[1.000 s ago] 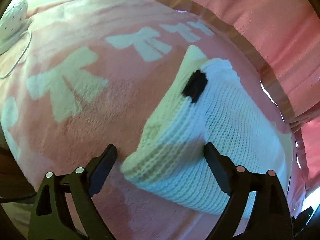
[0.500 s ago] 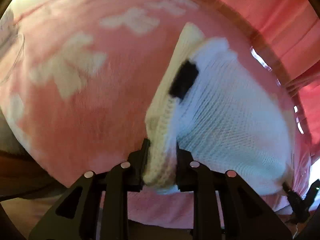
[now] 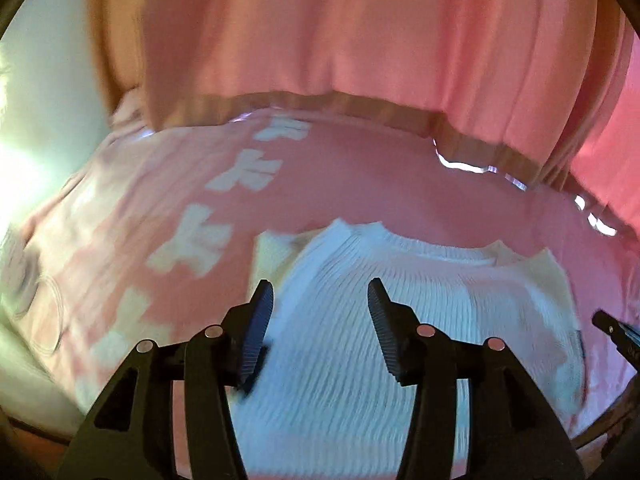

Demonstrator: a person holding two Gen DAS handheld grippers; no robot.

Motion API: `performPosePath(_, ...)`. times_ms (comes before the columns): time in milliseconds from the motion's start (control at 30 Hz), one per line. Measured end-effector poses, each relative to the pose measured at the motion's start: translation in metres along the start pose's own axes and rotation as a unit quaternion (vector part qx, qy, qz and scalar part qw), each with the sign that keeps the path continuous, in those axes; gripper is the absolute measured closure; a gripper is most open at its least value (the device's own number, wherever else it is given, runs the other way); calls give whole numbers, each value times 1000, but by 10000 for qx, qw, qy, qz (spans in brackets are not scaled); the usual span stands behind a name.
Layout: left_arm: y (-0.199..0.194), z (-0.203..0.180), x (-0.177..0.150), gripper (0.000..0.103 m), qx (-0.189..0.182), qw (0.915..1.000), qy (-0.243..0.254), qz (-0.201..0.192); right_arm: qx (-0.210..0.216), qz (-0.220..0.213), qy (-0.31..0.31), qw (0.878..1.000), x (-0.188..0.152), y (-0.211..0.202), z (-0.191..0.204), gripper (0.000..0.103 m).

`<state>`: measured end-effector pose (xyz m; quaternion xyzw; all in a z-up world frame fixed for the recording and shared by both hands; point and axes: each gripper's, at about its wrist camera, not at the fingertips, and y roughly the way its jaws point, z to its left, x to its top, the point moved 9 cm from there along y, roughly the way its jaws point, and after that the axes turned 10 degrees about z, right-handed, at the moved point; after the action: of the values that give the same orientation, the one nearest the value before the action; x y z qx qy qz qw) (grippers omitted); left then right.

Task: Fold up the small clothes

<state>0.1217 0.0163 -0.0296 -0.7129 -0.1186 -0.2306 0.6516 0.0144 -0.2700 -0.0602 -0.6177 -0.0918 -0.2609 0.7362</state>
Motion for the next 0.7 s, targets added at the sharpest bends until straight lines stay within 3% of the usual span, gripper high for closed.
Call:
performPosePath(100,63,-14,7,55,279,9980,242,508,-85,377,-90,9992,19,47,-1,102)
performPosePath(200,101,1,5,55,795,9940,260,701,-826,607,-93,9947,30,88,-37,103)
performPosePath(267,118,10,5,54,808,9936,112,779,-504,492,147,9974,35,90,-50,103)
performPosePath(333,116,9,9,54,892,9932,188,729,-541,487,222,9971,37,81,-47,103)
performPosePath(367,115,8,9,54,890,9931,177,738,-602,372,161,9974,38,73,-40,103)
performPosePath(500,107,6,10,55,785,9942,14,741,-108,46,-308,9995,35,41,20,103)
performPosePath(700,92,1,10,55,698,9957,-30,608,504,456,-1039,9923,-5,46,101,103)
